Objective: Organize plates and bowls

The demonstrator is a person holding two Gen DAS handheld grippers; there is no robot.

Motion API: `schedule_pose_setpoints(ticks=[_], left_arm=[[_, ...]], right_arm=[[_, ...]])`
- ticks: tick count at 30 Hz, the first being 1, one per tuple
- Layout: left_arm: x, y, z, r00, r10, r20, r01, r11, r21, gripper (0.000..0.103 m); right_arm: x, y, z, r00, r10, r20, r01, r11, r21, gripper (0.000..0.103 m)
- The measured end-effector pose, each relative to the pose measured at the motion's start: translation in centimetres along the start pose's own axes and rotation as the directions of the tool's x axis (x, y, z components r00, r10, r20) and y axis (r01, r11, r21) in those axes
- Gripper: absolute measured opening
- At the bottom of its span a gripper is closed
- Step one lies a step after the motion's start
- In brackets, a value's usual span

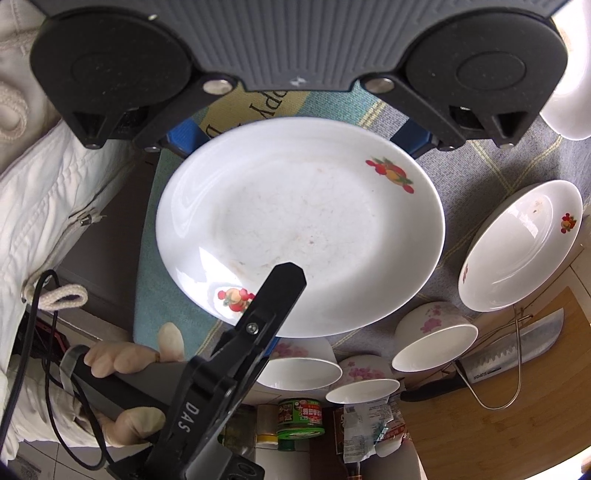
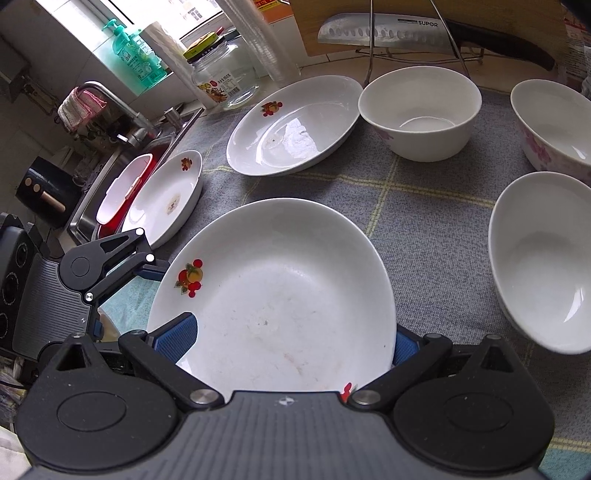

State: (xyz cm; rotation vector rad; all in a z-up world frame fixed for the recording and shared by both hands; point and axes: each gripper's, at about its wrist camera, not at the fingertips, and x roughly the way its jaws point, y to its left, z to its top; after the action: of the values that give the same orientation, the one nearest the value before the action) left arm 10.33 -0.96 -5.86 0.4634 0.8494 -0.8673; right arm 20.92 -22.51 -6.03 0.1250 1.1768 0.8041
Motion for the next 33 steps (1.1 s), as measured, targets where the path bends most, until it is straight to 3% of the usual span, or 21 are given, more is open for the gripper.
schedule_pose_setpoints(ticks=[10,33], left_arm=[[-2.3,3.2,-1.8,1.000,-0.004,0.017,0.004,1.000,0.001,0.101],[-8.7,9.8,-9.1,0.995,0.096,0.013,-0.094,0.989,-0.114,0.101]], right_arm=[[1.7,3.3,1.8,1.000,-0.023,0.014,0.023,1.000,-0.006,0.103],[10.1,12.6,8.6,1.000,0.024,-0.013,-0.026,0.991,-0.128,0.103]])
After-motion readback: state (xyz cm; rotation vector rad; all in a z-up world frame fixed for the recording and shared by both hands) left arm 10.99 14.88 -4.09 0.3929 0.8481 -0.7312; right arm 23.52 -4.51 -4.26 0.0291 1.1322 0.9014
